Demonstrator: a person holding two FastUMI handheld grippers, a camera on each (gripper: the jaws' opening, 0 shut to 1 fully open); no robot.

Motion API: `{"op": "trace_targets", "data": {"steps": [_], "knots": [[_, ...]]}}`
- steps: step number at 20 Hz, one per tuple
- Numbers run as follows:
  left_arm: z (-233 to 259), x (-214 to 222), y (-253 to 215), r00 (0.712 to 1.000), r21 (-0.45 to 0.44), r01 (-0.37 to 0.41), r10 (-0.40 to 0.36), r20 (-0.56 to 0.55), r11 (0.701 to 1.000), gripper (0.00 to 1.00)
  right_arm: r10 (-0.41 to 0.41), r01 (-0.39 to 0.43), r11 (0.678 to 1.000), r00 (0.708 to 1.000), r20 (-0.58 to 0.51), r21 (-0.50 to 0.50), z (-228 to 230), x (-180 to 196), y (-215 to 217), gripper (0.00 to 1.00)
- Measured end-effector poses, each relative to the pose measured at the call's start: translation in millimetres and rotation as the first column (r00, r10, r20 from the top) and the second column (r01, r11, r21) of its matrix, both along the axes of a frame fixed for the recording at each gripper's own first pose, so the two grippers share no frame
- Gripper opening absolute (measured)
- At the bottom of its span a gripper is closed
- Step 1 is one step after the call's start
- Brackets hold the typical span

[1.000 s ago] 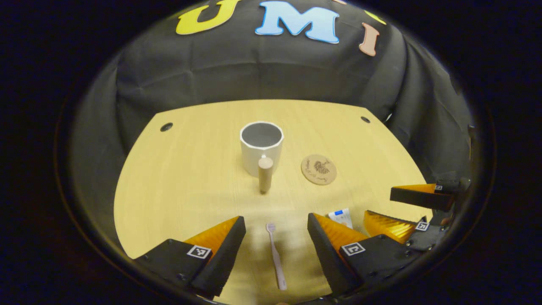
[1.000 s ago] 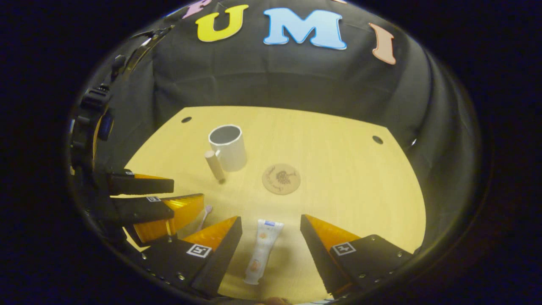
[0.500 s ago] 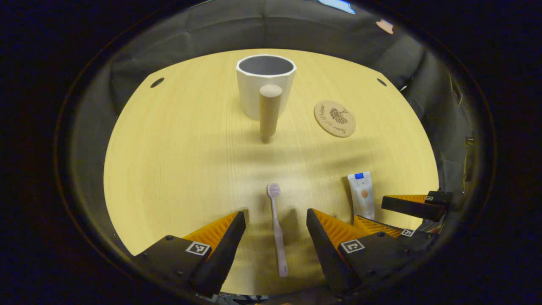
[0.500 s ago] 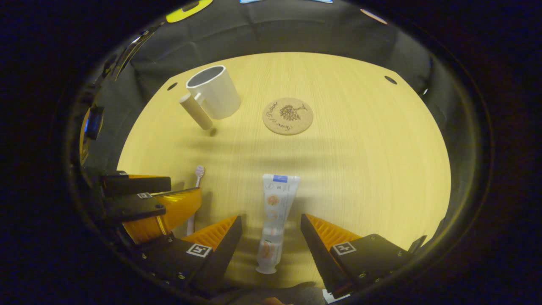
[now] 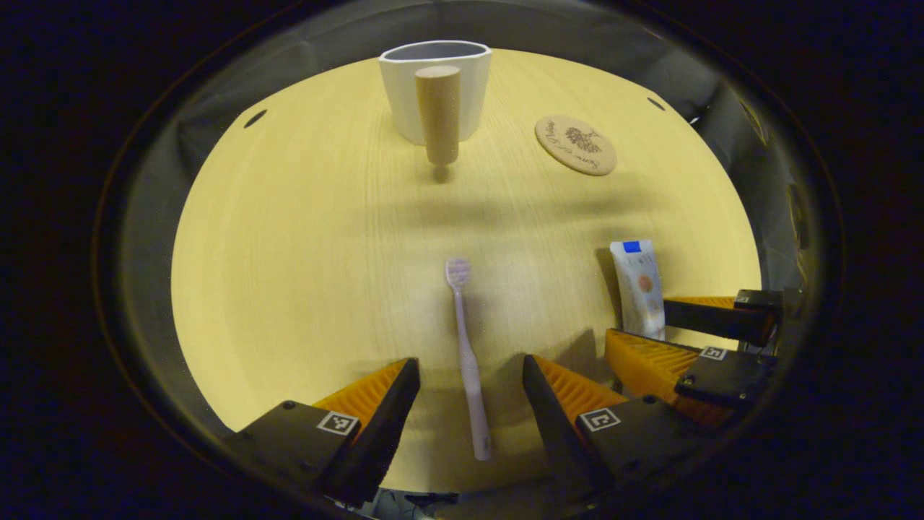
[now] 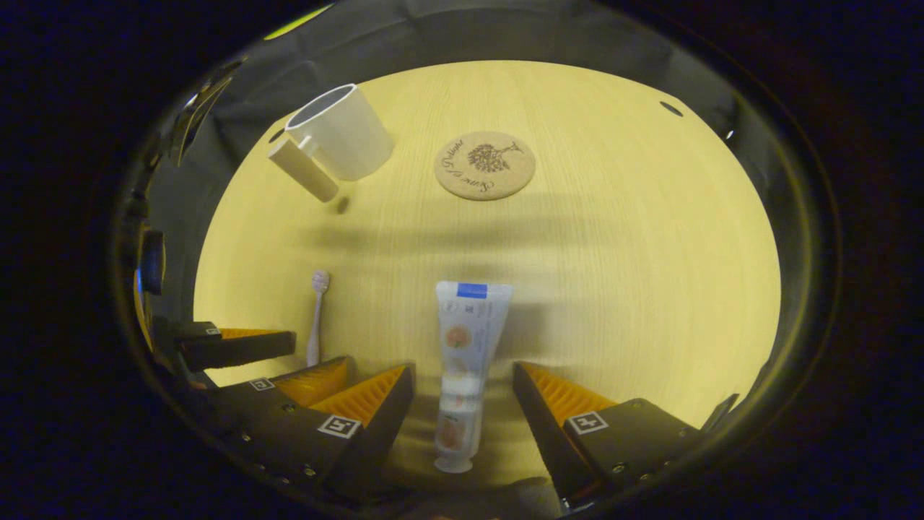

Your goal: Put the toothbrush and toothpaste on the desktop into the cup, then pick up the cup and place it on the coaster on the desktop.

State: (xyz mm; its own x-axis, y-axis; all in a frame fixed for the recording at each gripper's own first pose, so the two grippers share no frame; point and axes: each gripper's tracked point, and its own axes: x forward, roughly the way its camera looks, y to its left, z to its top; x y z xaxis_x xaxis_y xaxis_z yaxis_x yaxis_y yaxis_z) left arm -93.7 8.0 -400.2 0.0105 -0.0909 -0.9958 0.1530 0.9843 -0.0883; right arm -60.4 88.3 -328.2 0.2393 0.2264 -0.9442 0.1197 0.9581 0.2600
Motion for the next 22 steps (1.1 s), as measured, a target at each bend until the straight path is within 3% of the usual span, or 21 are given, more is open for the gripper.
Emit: {"op": "trace_targets", "data": {"steps": [4,5,6,8,9,10,11,12,14,16,17,22], "knots": [[-1.3,0.9,1.1,0.999,0.026,0.030,-0.030,0.012,0.999,0.78,-0.003,0.003,1.000,1.000,-0.005,-0.004,-3.3,3.3,-2.1,0.86],[0.3,-0.1,-0.2,0.999,0.026,0.030,-0.030,0.011,0.999,0.75,-0.003,0.003,1.000,1.000,-0.013,-0.013,-4.5,1.7,-3.6,0.82],[-0.7,0.4,-1.9,1.000,0.024,0.025,-0.026,0.014,0.999,0.79,-0.005,0.005,1.000,1.000,-0.010,-0.017,-5.5,3.3,-4.5,0.71],[-0.7,-4.7,-2.6,1.000,0.025,0.007,-0.007,0.008,1.000,0.58,-0.003,0.003,1.000,1.000,-0.018,-0.028,-6.8,0.2,-6.9,0.59],[-0.5,-4.4,-3.8,1.000,0.026,-0.002,0.002,0.011,1.000,0.55,-0.005,0.005,0.999,1.000,-0.015,-0.032,-6.3,0.5,-8.3,0.56],[-0.3,-4.2,-4.1,1.000,0.024,0.004,-0.004,0.012,1.000,0.40,-0.012,0.012,0.999,1.000,-0.012,-0.030,-6.2,0.9,-8.8,0.48],[0.0,-4.7,-3.5,1.000,0.022,0.010,-0.010,0.014,1.000,0.46,-0.006,0.006,1.000,1.000,-0.005,-0.026,-6.4,0.7,-7.6,0.45],[-0.3,-2.1,-2.3,0.999,0.021,-0.017,0.016,0.031,1.000,0.40,-0.015,0.015,1.000,1.000,0.001,-0.023,-5.3,2.4,-8.9,0.44],[0.3,-2.1,-2.7,0.999,0.014,-0.011,0.011,0.041,1.000,0.19,-0.023,0.023,1.000,1.000,0.006,0.001,-5.4,0.4,-6.8,0.32],[1.5,-2.4,-3.5,0.998,0.003,-0.017,0.017,0.064,1.000,0.15,-0.044,0.044,0.999,0.999,0.021,0.020,-4.2,0.5,-7.5,0.32],[0.8,-3.6,-2.8,0.997,0.000,-0.010,0.010,0.075,1.000,0.15,-0.054,0.053,0.998,0.998,0.035,0.039,-4.9,1.5,-4.9,0.23],[2.7,-0.5,-3.5,0.989,-0.031,-0.006,0.011,0.149,1.000,0.11,-0.066,0.060,0.996,0.994,0.092,0.072,-2.9,3.7,-6.7,0.22]]}}
